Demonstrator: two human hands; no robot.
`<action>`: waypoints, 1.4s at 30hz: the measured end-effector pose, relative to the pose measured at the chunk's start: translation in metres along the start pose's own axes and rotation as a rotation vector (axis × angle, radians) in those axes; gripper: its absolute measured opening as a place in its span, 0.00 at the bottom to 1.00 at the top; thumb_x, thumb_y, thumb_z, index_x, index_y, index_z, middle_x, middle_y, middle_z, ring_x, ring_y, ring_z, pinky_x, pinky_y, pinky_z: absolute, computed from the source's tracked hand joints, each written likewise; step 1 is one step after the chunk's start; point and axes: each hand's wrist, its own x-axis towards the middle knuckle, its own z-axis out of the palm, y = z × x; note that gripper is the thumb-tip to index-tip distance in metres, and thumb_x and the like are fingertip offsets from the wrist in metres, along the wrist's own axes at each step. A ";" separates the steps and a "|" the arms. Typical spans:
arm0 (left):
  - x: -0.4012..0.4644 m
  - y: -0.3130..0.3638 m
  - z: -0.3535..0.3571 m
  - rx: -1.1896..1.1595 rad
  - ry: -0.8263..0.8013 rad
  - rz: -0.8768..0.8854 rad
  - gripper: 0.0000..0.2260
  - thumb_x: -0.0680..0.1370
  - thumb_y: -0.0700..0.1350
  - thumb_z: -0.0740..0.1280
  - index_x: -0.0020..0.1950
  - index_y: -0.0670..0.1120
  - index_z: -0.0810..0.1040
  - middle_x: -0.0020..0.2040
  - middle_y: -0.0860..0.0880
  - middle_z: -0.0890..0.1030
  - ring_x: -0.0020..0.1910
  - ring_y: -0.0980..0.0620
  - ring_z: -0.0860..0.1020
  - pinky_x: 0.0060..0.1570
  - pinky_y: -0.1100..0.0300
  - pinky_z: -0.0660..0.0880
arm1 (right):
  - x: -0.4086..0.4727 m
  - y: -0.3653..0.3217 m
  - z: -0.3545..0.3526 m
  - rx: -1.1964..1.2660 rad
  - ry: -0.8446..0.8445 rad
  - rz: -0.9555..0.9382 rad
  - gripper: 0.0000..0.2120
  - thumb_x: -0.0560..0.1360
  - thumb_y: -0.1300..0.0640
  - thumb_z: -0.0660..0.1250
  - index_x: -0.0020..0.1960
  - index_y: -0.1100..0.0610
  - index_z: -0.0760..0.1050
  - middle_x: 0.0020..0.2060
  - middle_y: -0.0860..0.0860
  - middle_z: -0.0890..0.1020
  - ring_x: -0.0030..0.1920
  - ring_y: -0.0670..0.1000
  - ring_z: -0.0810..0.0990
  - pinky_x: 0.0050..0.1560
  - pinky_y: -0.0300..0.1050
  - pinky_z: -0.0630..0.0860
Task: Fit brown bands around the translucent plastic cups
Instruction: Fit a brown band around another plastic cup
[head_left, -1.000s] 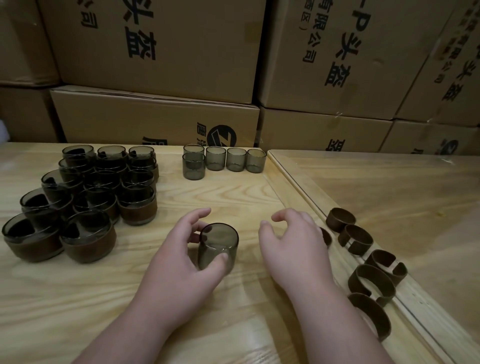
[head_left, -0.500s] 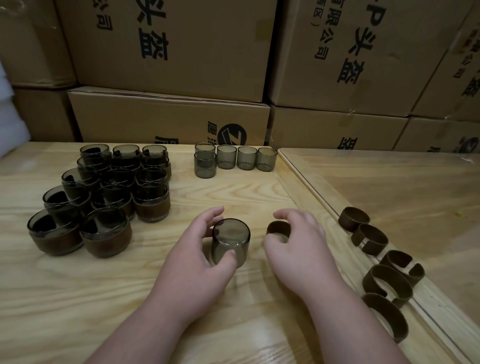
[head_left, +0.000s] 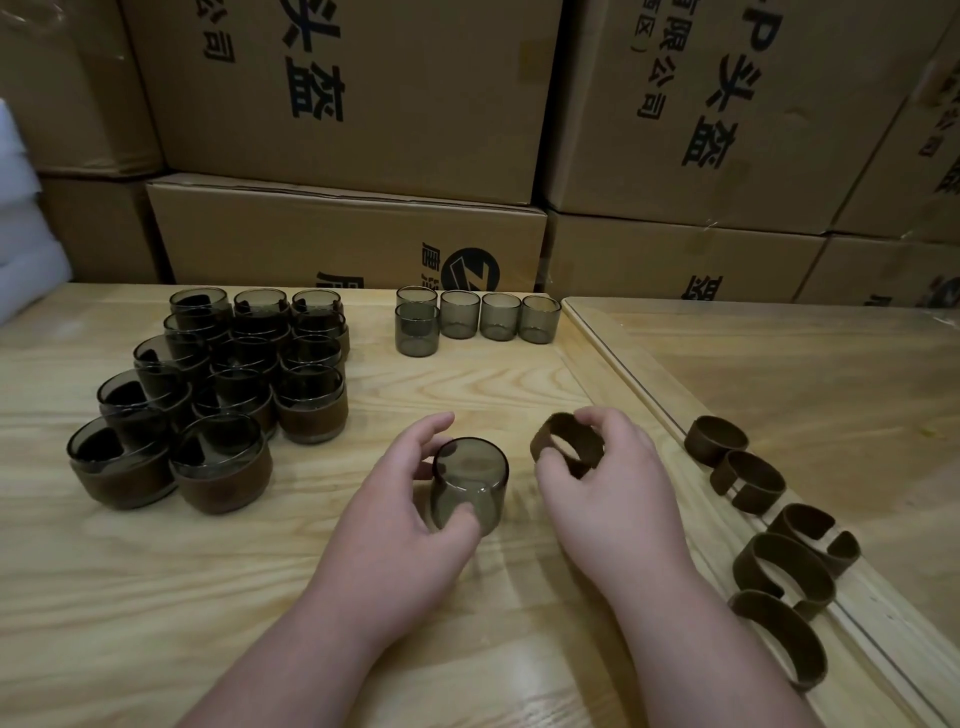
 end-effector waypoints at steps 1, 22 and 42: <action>0.000 -0.001 0.000 0.007 0.005 0.010 0.29 0.71 0.51 0.75 0.65 0.73 0.67 0.61 0.67 0.77 0.60 0.69 0.74 0.52 0.79 0.67 | -0.001 -0.002 -0.001 0.071 0.014 -0.019 0.19 0.74 0.45 0.69 0.64 0.39 0.71 0.51 0.35 0.72 0.59 0.43 0.74 0.50 0.36 0.70; -0.002 0.009 -0.001 -0.400 0.270 0.172 0.19 0.71 0.49 0.73 0.62 0.56 0.79 0.56 0.61 0.85 0.51 0.60 0.83 0.51 0.68 0.78 | -0.015 -0.016 0.004 0.396 -0.108 -0.389 0.23 0.69 0.43 0.69 0.64 0.40 0.74 0.56 0.40 0.81 0.53 0.47 0.82 0.57 0.41 0.79; 0.001 0.006 -0.005 -0.367 0.207 0.067 0.28 0.62 0.58 0.78 0.62 0.54 0.84 0.58 0.53 0.86 0.59 0.55 0.83 0.61 0.58 0.77 | -0.014 -0.014 0.011 0.386 -0.055 -0.480 0.22 0.71 0.59 0.75 0.64 0.51 0.79 0.60 0.40 0.80 0.64 0.43 0.78 0.61 0.33 0.73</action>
